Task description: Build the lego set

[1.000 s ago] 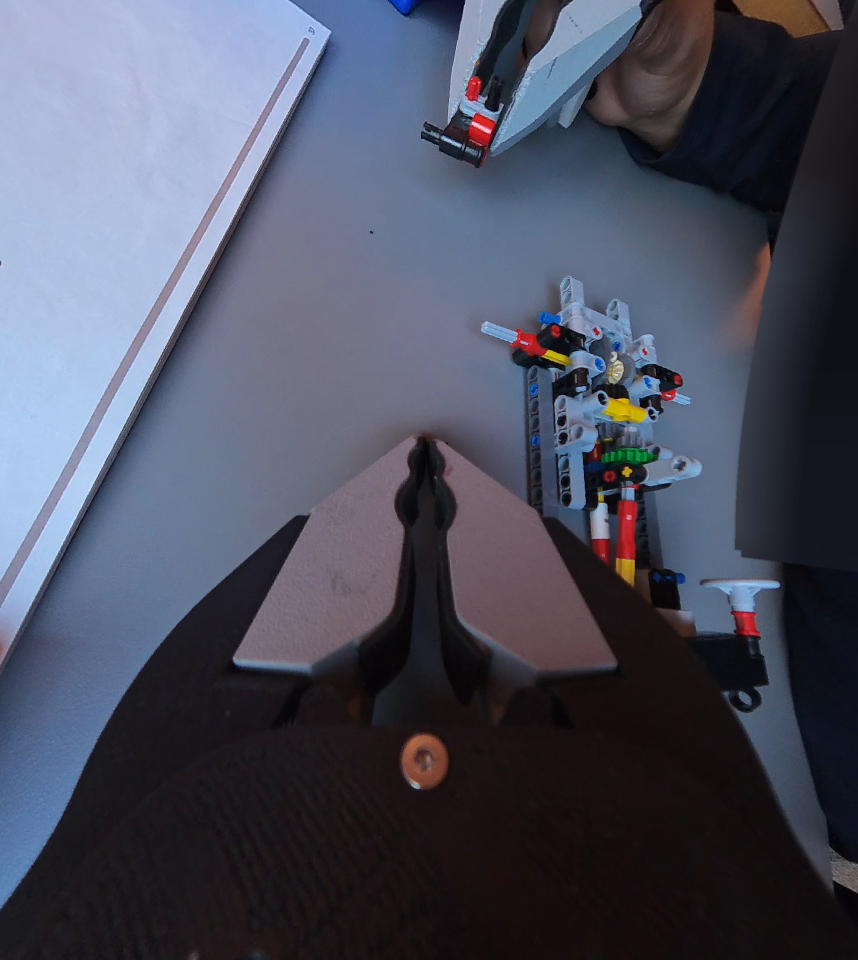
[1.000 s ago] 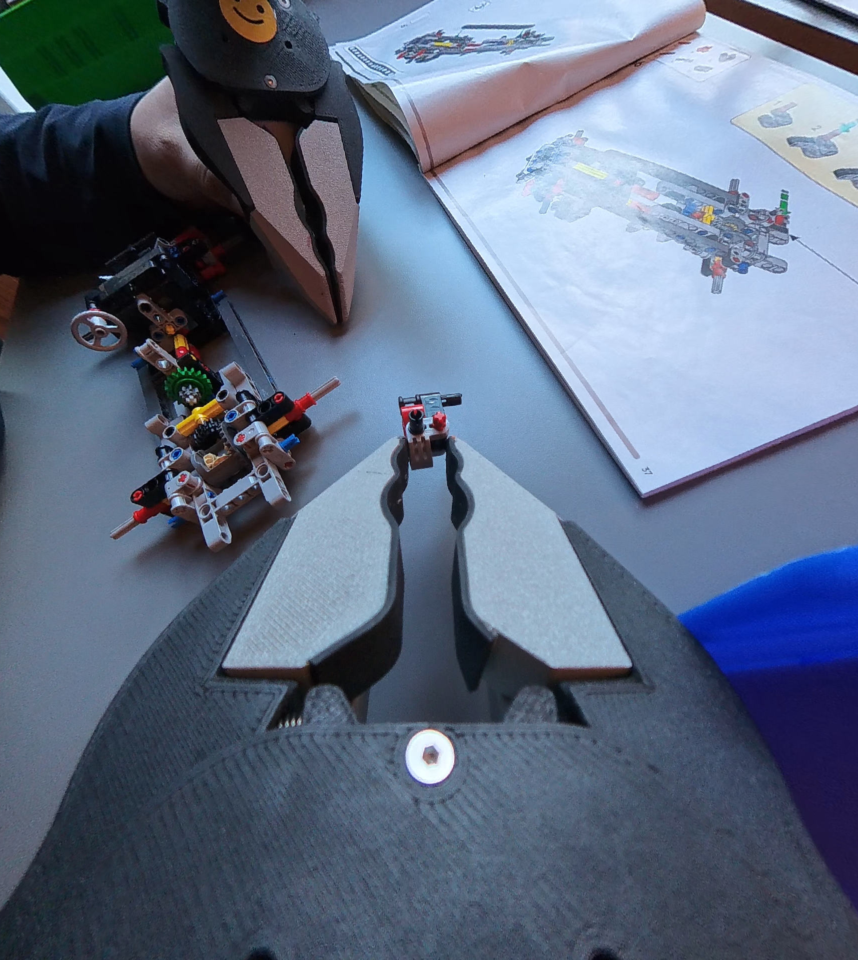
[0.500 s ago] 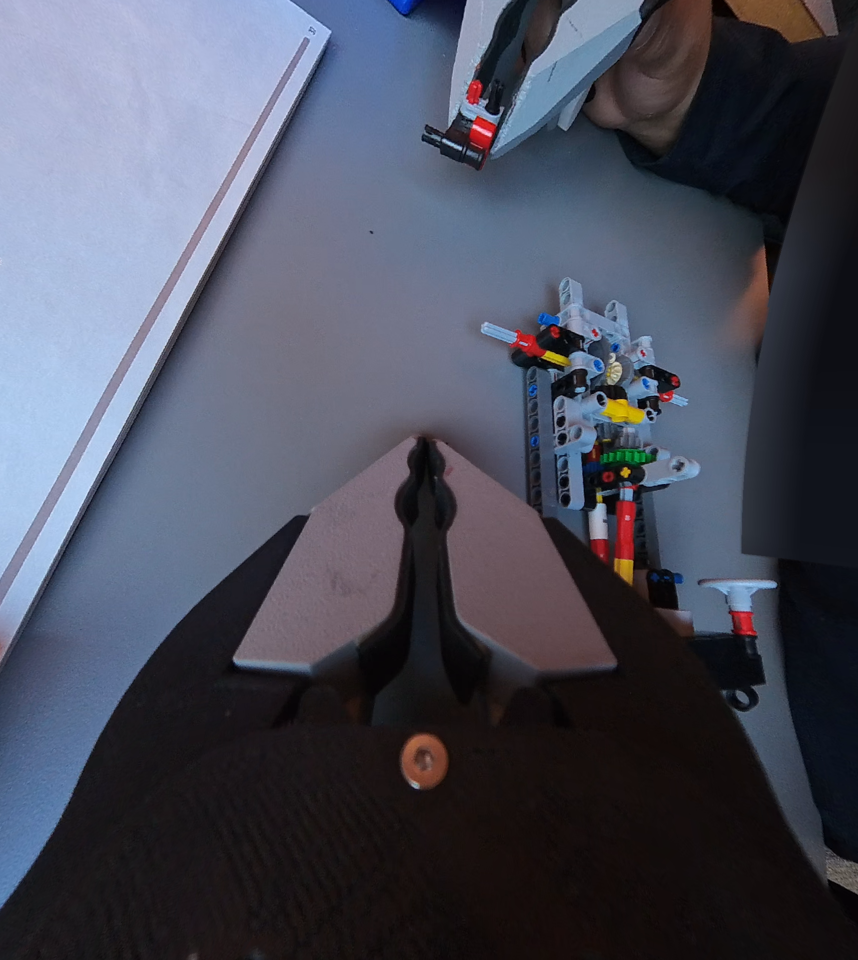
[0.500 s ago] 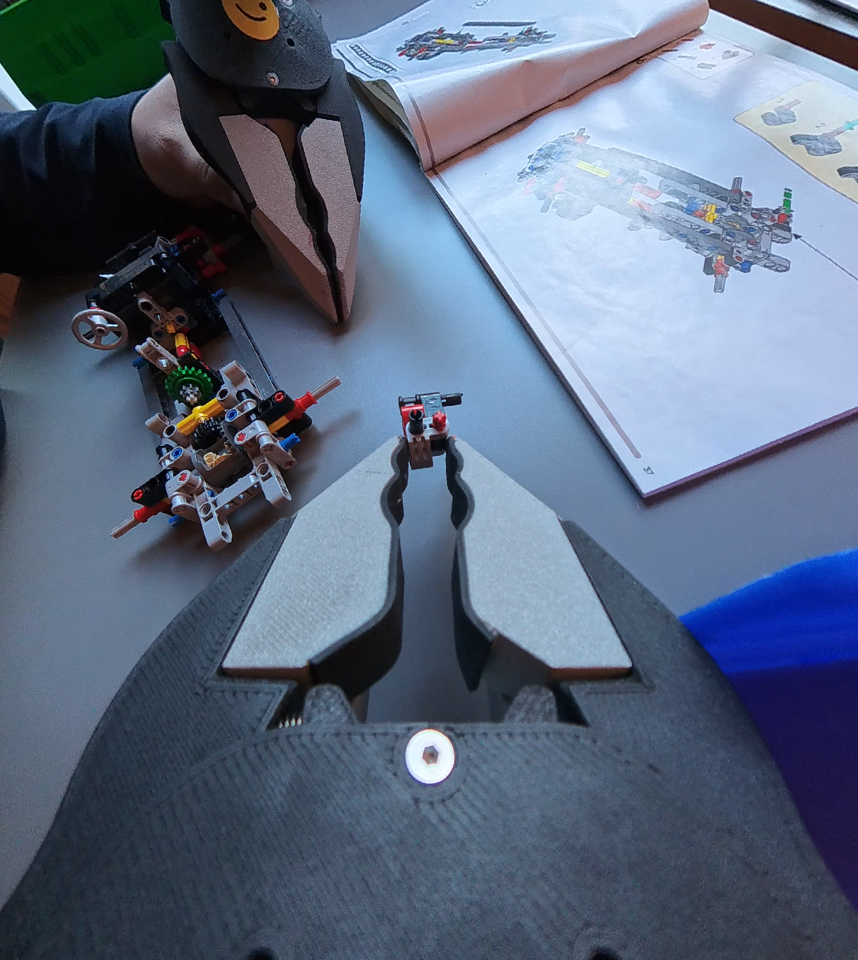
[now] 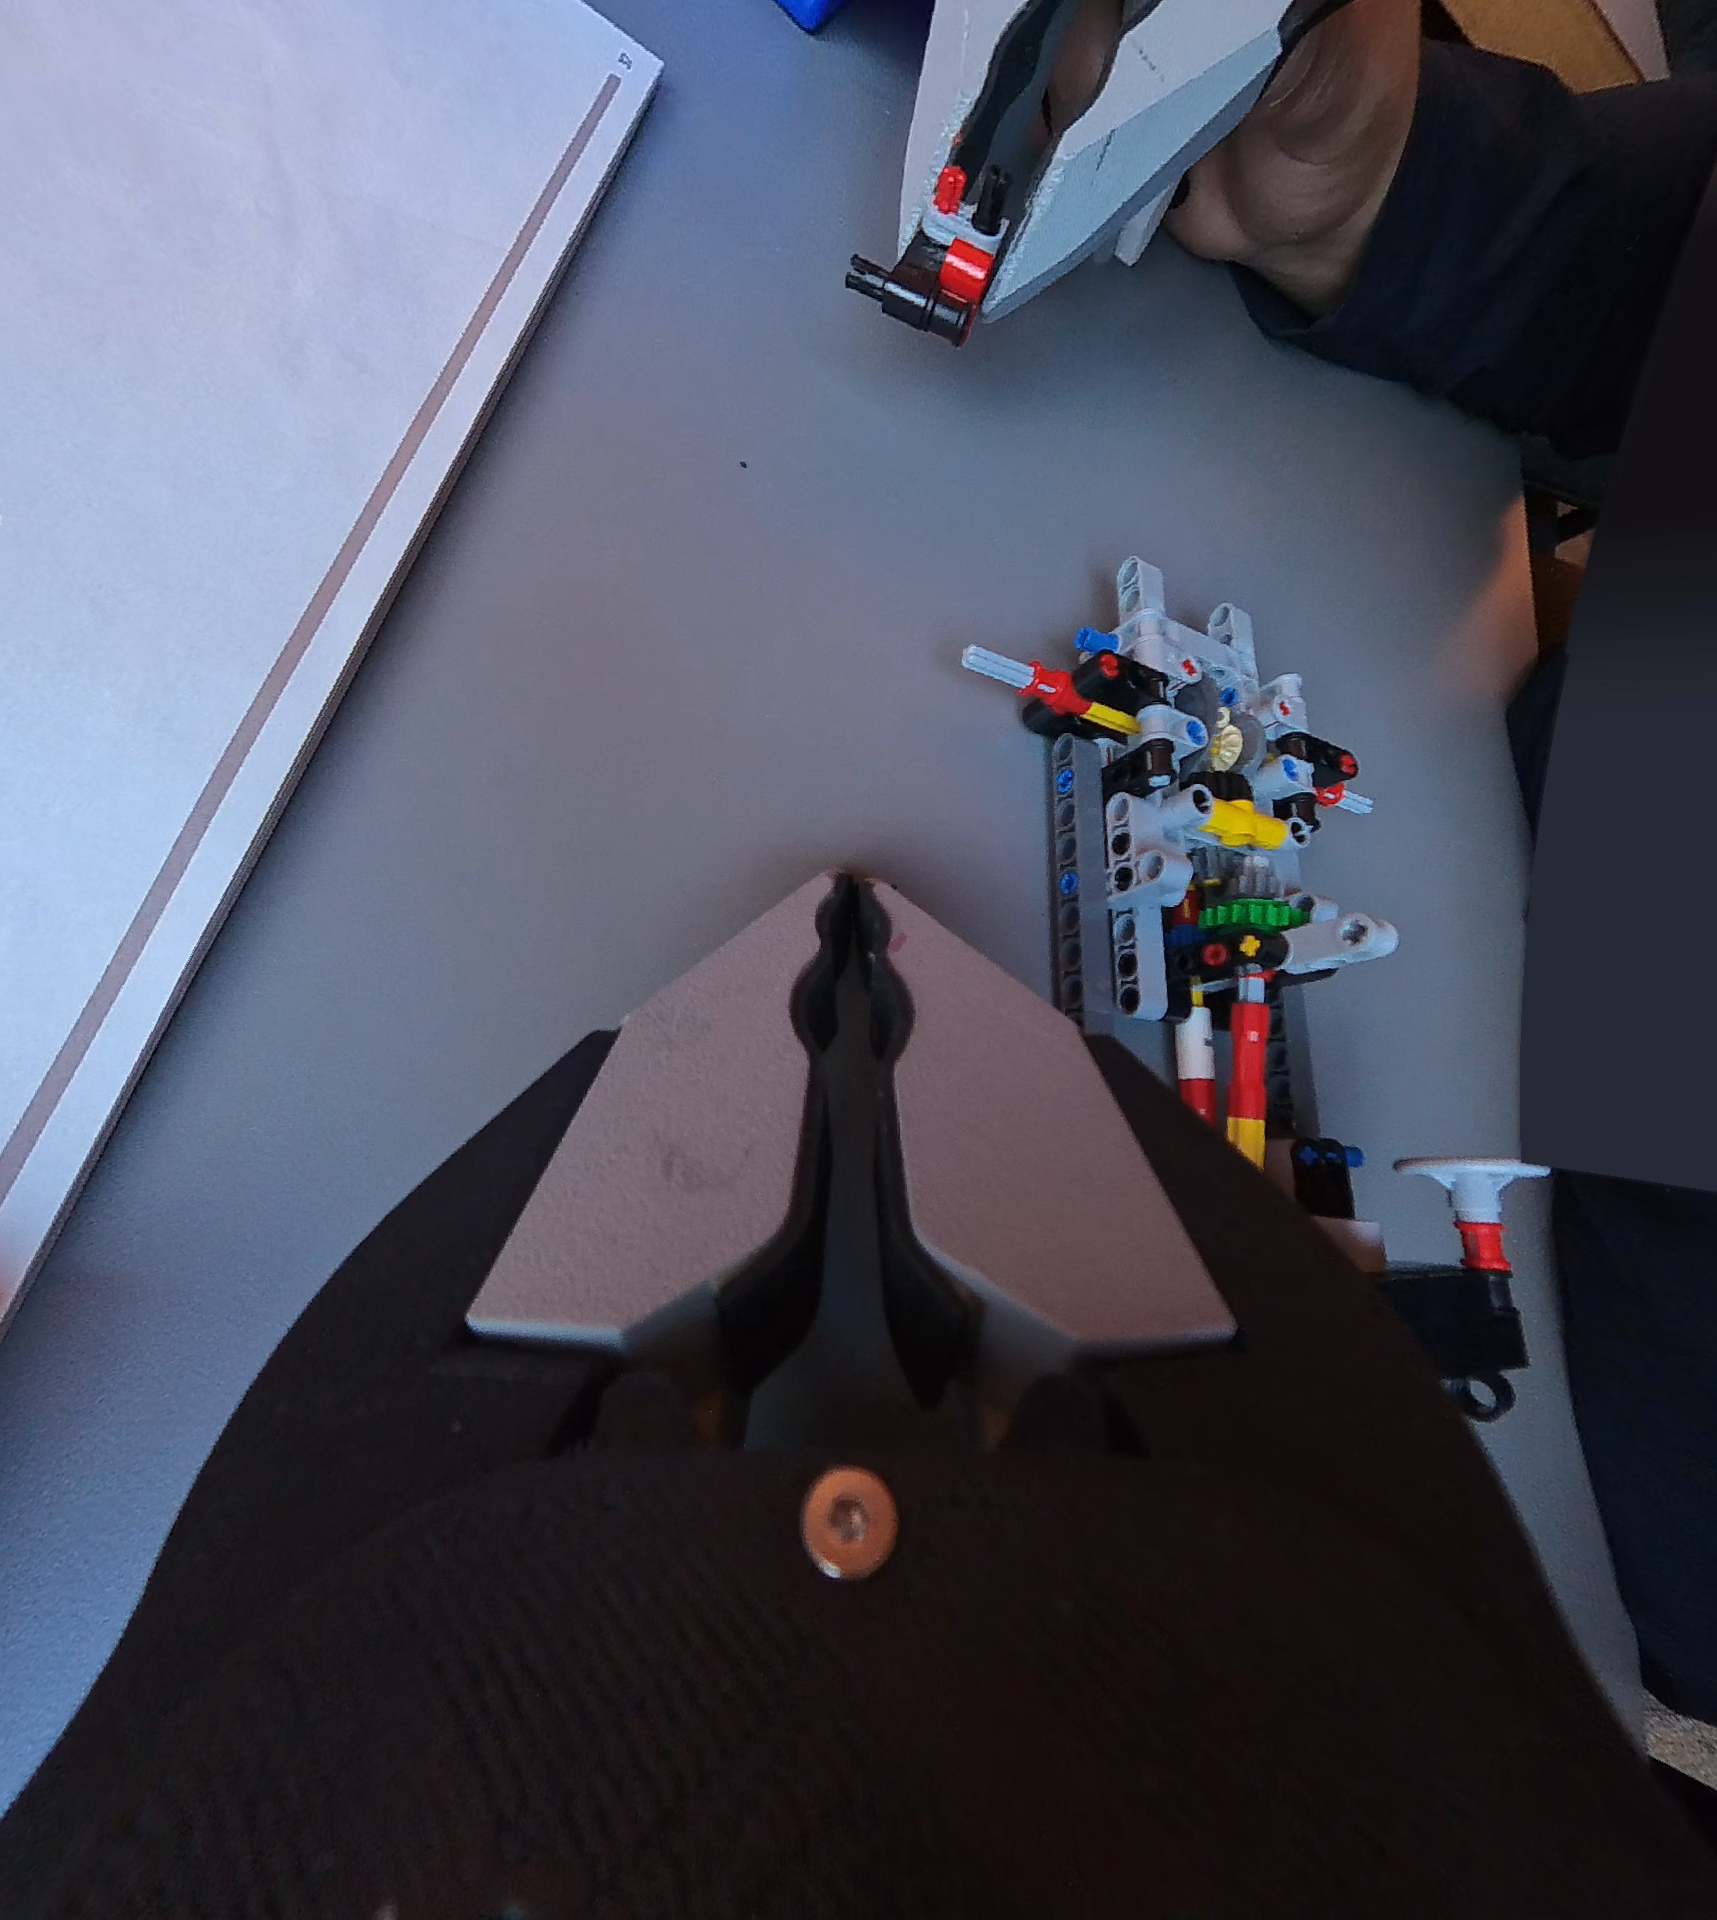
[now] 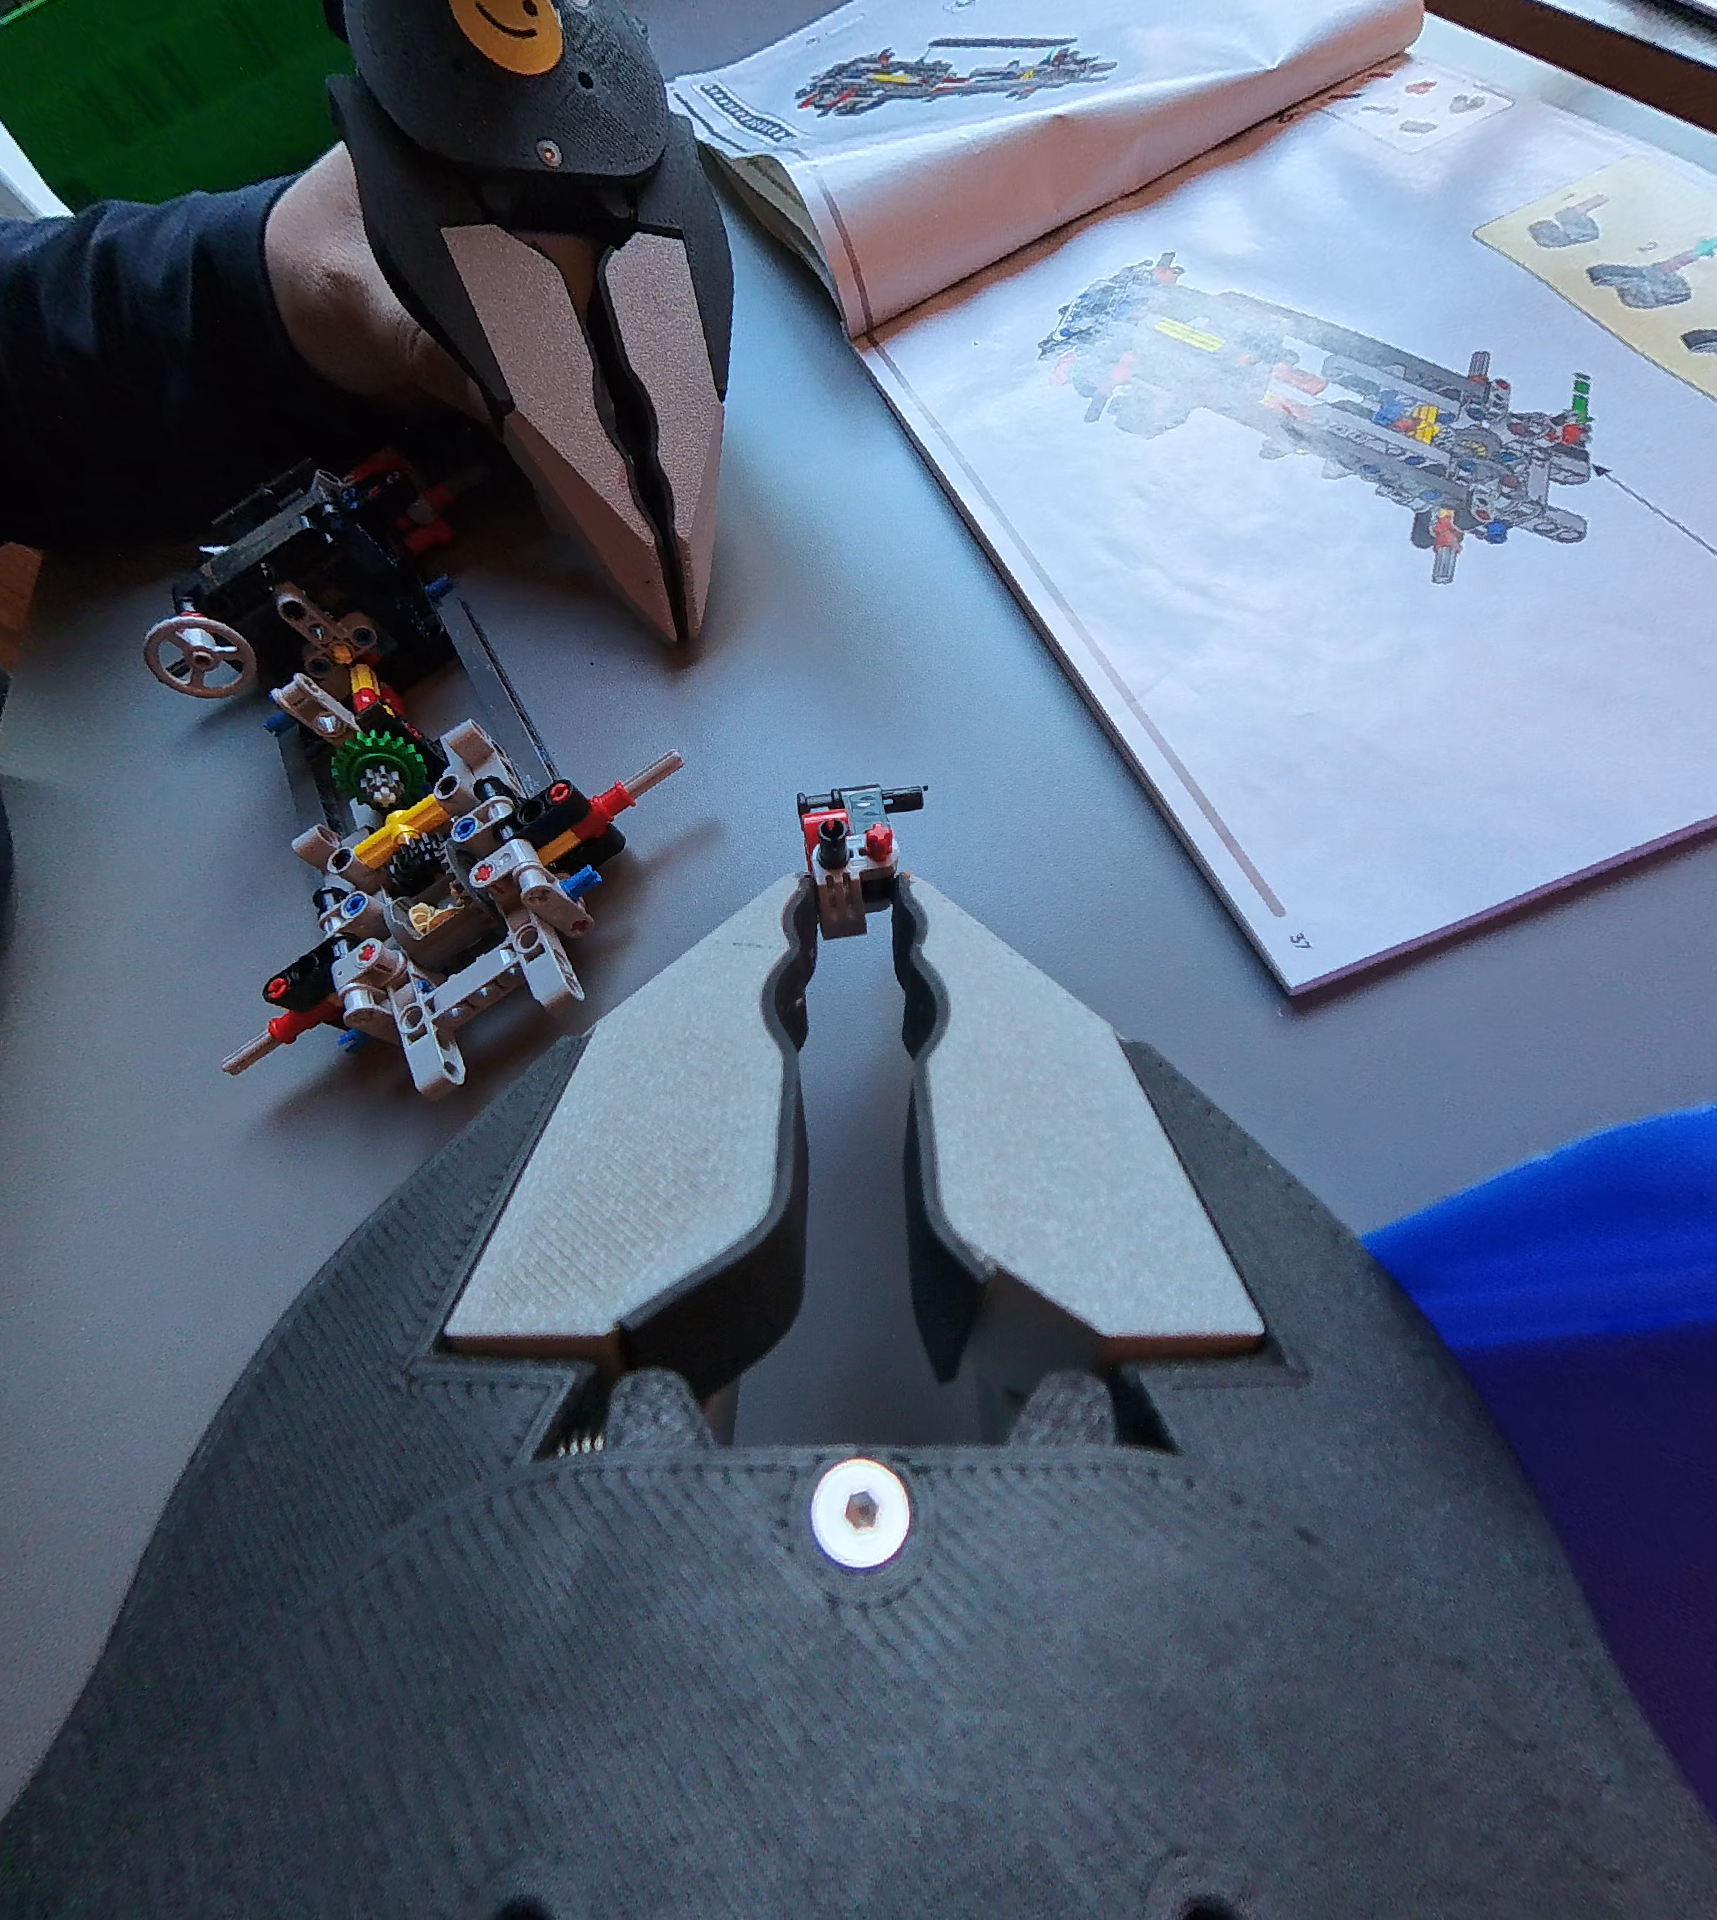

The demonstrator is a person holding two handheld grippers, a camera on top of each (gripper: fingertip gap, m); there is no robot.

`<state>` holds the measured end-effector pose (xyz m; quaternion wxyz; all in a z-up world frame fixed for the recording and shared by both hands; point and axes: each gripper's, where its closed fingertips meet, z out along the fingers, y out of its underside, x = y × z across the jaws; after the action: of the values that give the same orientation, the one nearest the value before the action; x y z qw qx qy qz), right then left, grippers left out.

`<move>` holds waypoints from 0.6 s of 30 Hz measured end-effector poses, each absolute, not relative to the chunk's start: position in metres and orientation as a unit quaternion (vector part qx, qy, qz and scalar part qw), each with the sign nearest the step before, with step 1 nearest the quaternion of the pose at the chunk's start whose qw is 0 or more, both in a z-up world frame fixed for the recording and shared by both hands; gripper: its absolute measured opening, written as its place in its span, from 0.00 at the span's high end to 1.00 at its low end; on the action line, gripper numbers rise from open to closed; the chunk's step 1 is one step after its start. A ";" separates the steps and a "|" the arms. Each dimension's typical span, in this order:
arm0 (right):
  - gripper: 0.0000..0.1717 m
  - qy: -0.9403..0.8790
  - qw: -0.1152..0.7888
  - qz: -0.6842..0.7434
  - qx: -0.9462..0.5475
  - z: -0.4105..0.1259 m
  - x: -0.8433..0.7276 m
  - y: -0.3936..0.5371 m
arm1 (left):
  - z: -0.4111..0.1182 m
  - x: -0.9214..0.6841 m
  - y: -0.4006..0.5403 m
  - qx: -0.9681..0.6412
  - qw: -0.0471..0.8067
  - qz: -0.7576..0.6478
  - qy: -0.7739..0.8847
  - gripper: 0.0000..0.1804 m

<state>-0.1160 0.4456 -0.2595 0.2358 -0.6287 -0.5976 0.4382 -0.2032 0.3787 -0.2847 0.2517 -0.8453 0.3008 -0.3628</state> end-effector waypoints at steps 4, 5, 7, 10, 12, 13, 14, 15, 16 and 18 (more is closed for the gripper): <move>0.94 -0.597 0.236 0.439 -0.629 -0.259 -0.116 0.446 | -0.285 -0.203 0.379 -0.845 0.252 -0.363 0.301 1.00; 0.94 -0.597 0.237 0.439 -0.629 -0.259 -0.116 0.446 | -0.285 -0.203 0.379 -0.845 0.251 -0.364 0.300 1.00; 0.94 -0.596 0.238 0.441 -0.628 -0.258 -0.116 0.446 | -0.284 -0.203 0.379 -0.845 0.251 -0.365 0.299 1.00; 0.94 -0.593 0.240 0.445 -0.627 -0.257 -0.116 0.446 | -0.284 -0.203 0.378 -0.845 0.249 -0.367 0.299 1.00; 0.94 -0.590 0.242 0.449 -0.626 -0.255 -0.116 0.447 | -0.284 -0.202 0.377 -0.843 0.246 -0.371 0.301 1.00; 0.94 -0.588 0.243 0.452 -0.625 -0.254 -0.116 0.447 | -0.284 -0.201 0.375 -0.842 0.243 -0.376 0.301 1.00; 0.94 -0.587 0.246 0.456 -0.623 -0.252 -0.116 0.447 | -0.283 -0.201 0.374 -0.841 0.241 -0.378 0.303 1.00; 0.94 -0.585 0.250 0.460 -0.620 -0.250 -0.116 0.447 | -0.281 -0.200 0.374 -0.838 0.249 -0.376 0.307 1.00; 0.94 -0.583 0.256 0.464 -0.616 -0.248 -0.116 0.447 | -0.277 -0.200 0.376 -0.834 0.265 -0.371 0.310 1.00; 0.94 -0.580 0.268 0.471 -0.608 -0.243 -0.116 0.447 | -0.269 -0.199 0.378 -0.831 0.283 -0.357 0.318 1.00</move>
<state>-0.1163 0.4466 -0.2430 0.2675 -0.6084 -0.5799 0.4712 -0.1987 0.3784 -0.2687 0.2833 -0.8312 0.3184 -0.3570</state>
